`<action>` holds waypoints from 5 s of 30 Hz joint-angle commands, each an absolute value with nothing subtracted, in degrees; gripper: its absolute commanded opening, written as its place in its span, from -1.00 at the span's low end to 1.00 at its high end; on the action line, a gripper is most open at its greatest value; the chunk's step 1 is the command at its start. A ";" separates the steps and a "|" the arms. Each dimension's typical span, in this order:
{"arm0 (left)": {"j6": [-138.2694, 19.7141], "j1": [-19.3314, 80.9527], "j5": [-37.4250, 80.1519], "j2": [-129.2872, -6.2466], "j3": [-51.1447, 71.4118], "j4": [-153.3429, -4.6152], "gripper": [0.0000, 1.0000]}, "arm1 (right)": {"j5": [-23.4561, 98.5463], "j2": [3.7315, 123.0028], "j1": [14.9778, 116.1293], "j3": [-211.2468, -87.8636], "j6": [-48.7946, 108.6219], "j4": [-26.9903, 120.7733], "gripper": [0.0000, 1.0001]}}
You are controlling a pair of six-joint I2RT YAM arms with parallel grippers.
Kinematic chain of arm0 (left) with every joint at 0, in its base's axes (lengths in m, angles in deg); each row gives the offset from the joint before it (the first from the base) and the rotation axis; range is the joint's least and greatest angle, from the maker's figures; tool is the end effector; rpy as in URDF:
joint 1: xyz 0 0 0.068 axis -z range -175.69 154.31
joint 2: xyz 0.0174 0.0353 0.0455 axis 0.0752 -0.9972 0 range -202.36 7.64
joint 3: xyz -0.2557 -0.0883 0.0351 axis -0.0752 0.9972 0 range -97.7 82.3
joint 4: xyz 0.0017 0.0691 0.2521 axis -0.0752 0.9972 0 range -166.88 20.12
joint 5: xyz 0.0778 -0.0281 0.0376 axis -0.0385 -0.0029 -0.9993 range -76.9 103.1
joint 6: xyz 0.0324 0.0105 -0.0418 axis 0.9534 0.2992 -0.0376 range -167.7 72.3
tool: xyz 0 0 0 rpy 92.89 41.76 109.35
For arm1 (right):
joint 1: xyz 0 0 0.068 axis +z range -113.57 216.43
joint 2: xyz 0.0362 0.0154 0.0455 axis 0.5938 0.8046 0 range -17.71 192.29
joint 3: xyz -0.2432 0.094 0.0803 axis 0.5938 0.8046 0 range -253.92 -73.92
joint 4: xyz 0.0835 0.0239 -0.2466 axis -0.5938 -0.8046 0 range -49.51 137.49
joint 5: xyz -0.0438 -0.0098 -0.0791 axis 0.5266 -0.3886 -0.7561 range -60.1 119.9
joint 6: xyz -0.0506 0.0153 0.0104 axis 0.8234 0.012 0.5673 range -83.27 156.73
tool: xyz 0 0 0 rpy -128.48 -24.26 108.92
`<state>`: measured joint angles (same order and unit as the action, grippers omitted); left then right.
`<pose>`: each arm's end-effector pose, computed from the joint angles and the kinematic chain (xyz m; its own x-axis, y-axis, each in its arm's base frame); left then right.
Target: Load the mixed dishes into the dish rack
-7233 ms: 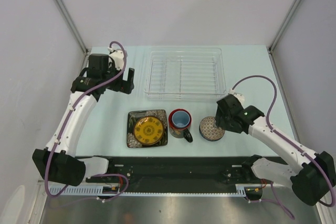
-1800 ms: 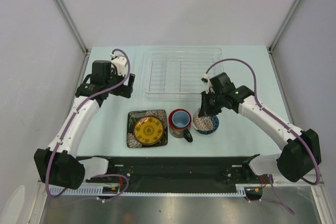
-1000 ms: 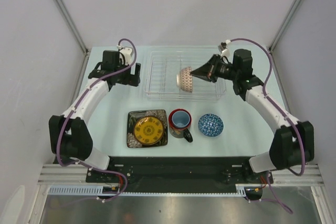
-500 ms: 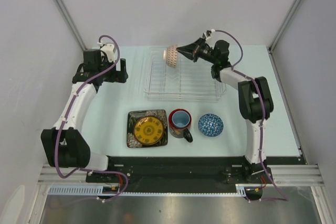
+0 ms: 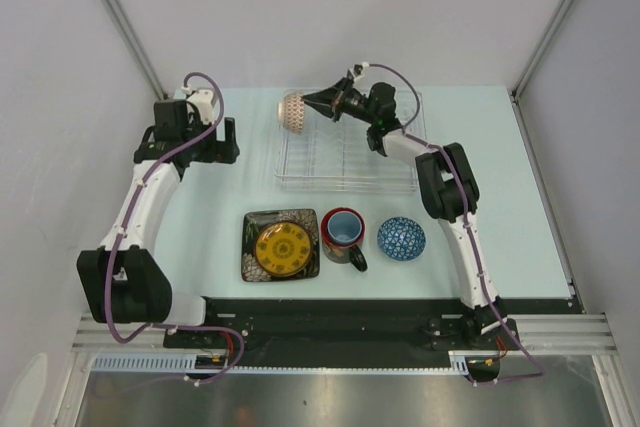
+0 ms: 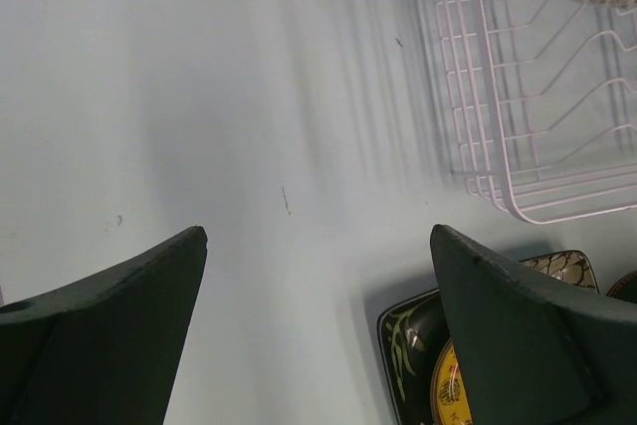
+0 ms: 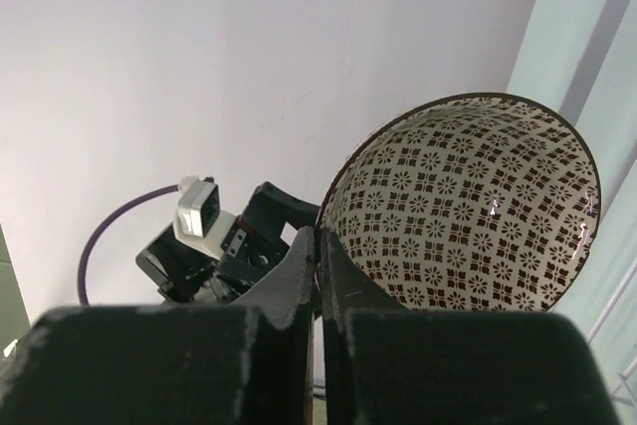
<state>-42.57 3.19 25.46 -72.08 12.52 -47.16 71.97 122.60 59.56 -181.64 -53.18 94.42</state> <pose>0.3083 -0.0016 0.3207 -0.6224 0.0752 -0.7790 0.2021 0.9771 -0.0672 0.5048 0.2416 0.2257 -0.8882 0.4279 -0.1675 -0.2292 -0.0966 0.9686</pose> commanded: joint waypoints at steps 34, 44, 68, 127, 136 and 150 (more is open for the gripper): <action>-41.11 2.64 26.29 -67.51 13.75 -47.70 0.99 | 73.67 124.15 58.40 -185.82 -35.61 76.75 0.05; -40.84 2.55 25.85 -66.63 15.24 -48.57 0.99 | 70.43 94.99 55.14 -168.50 -10.24 55.52 0.32; -44.45 3.26 28.75 -72.43 10.67 -49.02 1.00 | 3.10 55.68 98.30 -142.49 5.88 -23.19 0.36; -44.01 3.26 27.69 -69.79 12.25 -49.72 1.00 | 28.12 56.47 75.72 -142.63 14.75 -5.16 -1.00; -44.36 3.26 27.69 -68.66 13.22 -49.54 0.99 | 62.97 62.44 63.51 -164.98 -0.20 16.23 -1.00; -43.39 3.08 26.11 -65.57 15.24 -49.54 0.99 | 77.19 93.81 65.78 -166.03 -47.30 85.90 -1.00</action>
<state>-43.67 3.08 26.73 -67.49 14.49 -48.49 72.40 92.33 63.80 -162.50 -37.27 69.88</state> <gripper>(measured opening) 0.996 0.090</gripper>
